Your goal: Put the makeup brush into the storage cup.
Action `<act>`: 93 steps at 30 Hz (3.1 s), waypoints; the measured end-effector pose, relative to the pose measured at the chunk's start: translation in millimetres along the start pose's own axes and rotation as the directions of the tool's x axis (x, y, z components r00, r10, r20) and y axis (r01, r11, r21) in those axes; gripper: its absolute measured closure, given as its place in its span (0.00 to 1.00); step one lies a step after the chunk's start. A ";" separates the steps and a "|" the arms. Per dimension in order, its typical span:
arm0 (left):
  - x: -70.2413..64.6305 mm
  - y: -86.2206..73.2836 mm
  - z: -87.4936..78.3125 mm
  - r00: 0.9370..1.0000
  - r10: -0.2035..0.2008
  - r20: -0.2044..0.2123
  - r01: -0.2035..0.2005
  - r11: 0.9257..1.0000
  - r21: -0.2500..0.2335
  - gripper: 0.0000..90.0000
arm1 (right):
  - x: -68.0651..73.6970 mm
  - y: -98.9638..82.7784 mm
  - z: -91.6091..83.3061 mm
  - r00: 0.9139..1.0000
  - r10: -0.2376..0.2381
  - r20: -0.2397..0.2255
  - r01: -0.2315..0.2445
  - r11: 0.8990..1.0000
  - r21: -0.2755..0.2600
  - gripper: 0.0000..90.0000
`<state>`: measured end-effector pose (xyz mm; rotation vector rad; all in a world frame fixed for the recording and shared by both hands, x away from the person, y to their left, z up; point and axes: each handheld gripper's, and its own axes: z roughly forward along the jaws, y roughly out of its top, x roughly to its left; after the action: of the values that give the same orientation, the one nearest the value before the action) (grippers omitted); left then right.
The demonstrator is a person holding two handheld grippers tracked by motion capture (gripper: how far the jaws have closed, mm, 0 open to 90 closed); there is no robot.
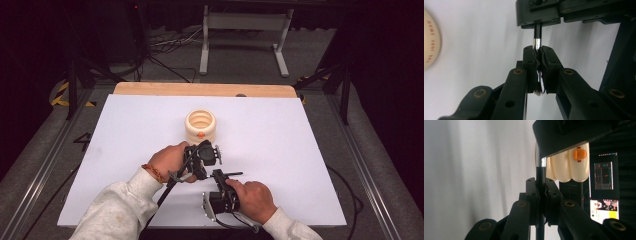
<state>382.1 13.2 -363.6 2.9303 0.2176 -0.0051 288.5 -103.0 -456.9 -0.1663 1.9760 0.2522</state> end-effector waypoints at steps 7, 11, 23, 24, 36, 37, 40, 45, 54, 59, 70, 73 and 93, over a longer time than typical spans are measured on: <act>-2.4 -31.7 -11.1 0.993 -0.021 -0.118 0.005 0.991 -0.137 0.69 | -6.7 -10.9 -1.3 0.996 0.086 -0.004 -0.086 0.996 -0.002 0.94; -7.9 -57.4 -13.8 0.972 0.004 -0.234 -0.062 0.969 -0.241 0.50 | -10.1 -15.8 -2.7 0.991 0.131 -0.004 -0.131 0.991 -0.011 0.94; -15.3 -133.7 -0.2 0.905 -0.237 -0.353 0.029 0.863 -0.504 0.12 | -31.7 -38.4 -4.6 0.925 0.370 -0.082 -0.375 0.925 -0.058 0.93; -17.0 -138.9 0.5 0.899 -0.256 -0.356 0.034 0.850 -0.526 0.11 | -34.9 -41.2 -5.4 0.914 0.395 -0.092 -0.402 0.913 -0.065 0.93; -37.0 -213.7 17.7 0.834 -0.427 -0.350 0.027 0.664 -0.748 0.06 | -60.0 -65.5 -3.4 0.741 0.629 -0.234 -0.666 0.734 -0.136 0.94; -37.0 -213.7 17.7 0.834 -0.427 -0.350 0.027 0.664 -0.748 0.06 | -62.0 -68.3 -2.1 0.721 0.646 -0.252 -0.687 0.714 -0.137 0.94; -39.5 -221.5 22.8 0.821 -0.453 -0.347 0.036 0.649 -0.760 0.05 | -65.6 -73.2 -0.1 0.680 0.675 -0.288 -0.727 0.673 -0.138 0.93; -40.2 -232.7 28.8 0.798 -0.503 -0.333 0.058 0.613 -0.788 0.06 | -76.5 -84.7 4.7 0.573 0.734 -0.363 -0.814 0.561 -0.151 0.93; -38.4 -253.9 32.3 0.777 -0.564 -0.279 0.110 0.559 -0.822 0.07 | -95.0 -93.9 18.8 0.433 0.770 -0.468 -0.901 0.388 -0.195 0.94; -41.8 -265.8 31.8 0.766 -0.591 -0.251 0.125 0.521 -0.844 0.06 | -109.4 -88.2 28.0 0.391 0.773 -0.500 -0.920 0.325 -0.218 0.94; -39.0 -274.6 31.5 0.748 -0.631 -0.205 0.136 0.449 -0.883 0.06 | -140.0 -74.8 46.3 0.351 0.773 -0.528 -0.933 0.239 -0.270 0.94; -37.7 -272.8 32.0 0.752 -0.628 -0.199 0.136 0.444 -0.886 0.06 | -144.4 -72.4 52.2 0.343 0.775 -0.531 -0.935 0.225 -0.275 0.94; -36.8 -265.6 35.4 0.781 -0.597 -0.185 0.147 0.463 -0.874 0.06 | -175.4 -61.0 94.3 0.347 0.791 -0.503 -0.929 0.215 -0.302 0.94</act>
<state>307.2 258.0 -451.0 1.7936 0.7424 0.5959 457.2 -138.0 -339.8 0.6695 1.9594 1.6756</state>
